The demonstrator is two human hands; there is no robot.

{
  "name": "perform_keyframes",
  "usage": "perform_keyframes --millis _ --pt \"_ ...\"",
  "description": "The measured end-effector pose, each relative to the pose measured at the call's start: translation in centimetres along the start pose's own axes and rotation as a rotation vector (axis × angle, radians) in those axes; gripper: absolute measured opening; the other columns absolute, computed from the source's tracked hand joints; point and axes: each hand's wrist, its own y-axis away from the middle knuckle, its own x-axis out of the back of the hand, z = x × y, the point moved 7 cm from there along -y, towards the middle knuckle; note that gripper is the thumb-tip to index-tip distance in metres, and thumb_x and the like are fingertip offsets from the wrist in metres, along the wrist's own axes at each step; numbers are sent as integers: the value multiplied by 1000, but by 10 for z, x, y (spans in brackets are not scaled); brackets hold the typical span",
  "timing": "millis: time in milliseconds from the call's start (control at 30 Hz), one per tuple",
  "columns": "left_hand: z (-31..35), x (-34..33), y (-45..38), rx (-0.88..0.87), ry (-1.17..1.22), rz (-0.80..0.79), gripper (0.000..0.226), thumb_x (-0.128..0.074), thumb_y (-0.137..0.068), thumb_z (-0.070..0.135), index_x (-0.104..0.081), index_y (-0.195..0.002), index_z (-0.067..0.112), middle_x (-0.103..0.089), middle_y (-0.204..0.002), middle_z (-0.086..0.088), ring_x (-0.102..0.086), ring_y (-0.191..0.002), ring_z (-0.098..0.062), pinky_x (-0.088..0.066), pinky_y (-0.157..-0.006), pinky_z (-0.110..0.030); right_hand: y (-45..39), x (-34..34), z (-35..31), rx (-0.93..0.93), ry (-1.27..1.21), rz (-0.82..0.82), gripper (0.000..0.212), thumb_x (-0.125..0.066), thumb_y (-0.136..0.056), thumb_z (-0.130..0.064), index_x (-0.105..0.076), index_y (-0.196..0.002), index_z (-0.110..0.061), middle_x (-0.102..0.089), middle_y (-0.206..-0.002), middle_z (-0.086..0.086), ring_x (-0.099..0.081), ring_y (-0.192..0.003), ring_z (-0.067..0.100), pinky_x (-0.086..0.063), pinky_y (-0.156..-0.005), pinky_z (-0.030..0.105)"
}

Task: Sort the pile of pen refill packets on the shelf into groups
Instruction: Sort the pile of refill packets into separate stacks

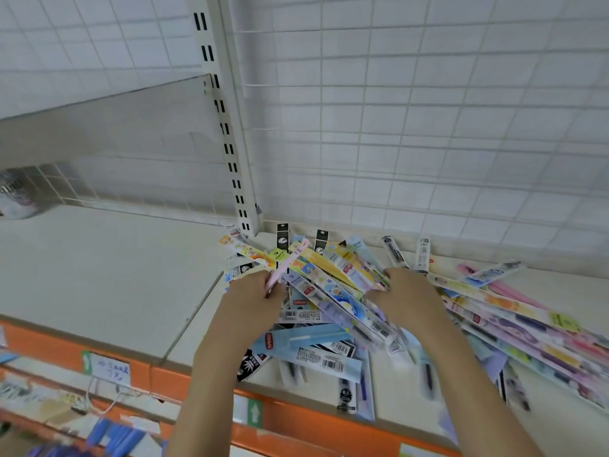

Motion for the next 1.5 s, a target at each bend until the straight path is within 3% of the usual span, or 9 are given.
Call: perform_keyframes --millis 200,367,533,700,800,1100,1200,1333,1500 --pt "27 -32 -6 -10 -56 -51 40 -49 -91 48 -41 -66 17 -44 -63 1 -46 -61 -18 -36 -55 -27 15 40 13 -1 -181 193 35 -60 -88 -29 -41 -59 -20 -46 -56 -1 -47 -53 15 -30 -46 27" --pt "32 -46 -7 101 -195 -53 56 -49 -81 67 -53 -88 11 -53 -79 -2 -55 -78 -25 -43 -65 -29 26 45 30 -51 -260 189 20 -53 -91 -23 -51 -76 -10 -54 -66 4 -48 -57 16 -34 -48 26" --pt "33 -50 -5 152 -217 -64 50 -55 -83 60 -54 -90 11 -52 -81 -3 -62 -88 -27 -45 -66 -31 28 34 41 -90 -272 138 17 -51 -89 -24 -55 -87 -7 -65 -81 11 -58 -70 26 -44 -59 32" --pt "27 -51 -10 145 76 -97 34 -58 -84 20 -38 -57 12 -42 -56 -2 -42 -50 -17 -34 -49 -23 29 30 38 -76 -271 126 15 -52 -88 -22 -55 -86 -7 -66 -82 11 -60 -74 29 -47 -65 35" --pt "25 -41 -7 136 298 -65 25 -54 -81 10 -40 -60 10 -42 -58 -7 -38 -53 -21 -34 -53 -25 29 26 33 -64 -274 96 13 -52 -86 -21 -51 -75 -13 -65 -77 8 -57 -70 28 -43 -59 33" --pt "14 6 10 129 454 43 6 -40 -96 11 -44 -100 9 -59 -72 -4 -54 -61 -10 -36 -49 -21 18 3 4 -1 -163 -32 17 -49 -88 -25 -40 -76 -16 -46 -68 0 -44 -60 17 -29 -50 28" --pt "5 17 16 136 418 103 7 -42 -94 15 -43 -88 11 -49 -67 -4 -42 -54 -14 -31 -50 -26 12 -4 -5 12 -157 -37 18 -54 -88 -31 -41 -86 -19 -49 -67 -1 -51 -63 19 -32 -49 27" --pt "0 25 22 65 304 117 38 -49 -94 24 -36 -60 13 -37 -53 -2 -35 -49 -17 -30 -50 -27 4 -20 -5 -36 -15 -56 36 -62 -83 -47 -47 -84 -14 -46 -65 -1 -52 -64 20 -36 -53 28" --pt "-2 20 24 64 358 48 26 -46 -96 22 -48 -71 14 -50 -58 -2 -59 -50 -21 -48 -59 -31 3 -19 -6 -30 8 -43 31 -53 -87 -23 -39 -61 -13 -44 -61 1 -47 -57 19 -30 -46 24"
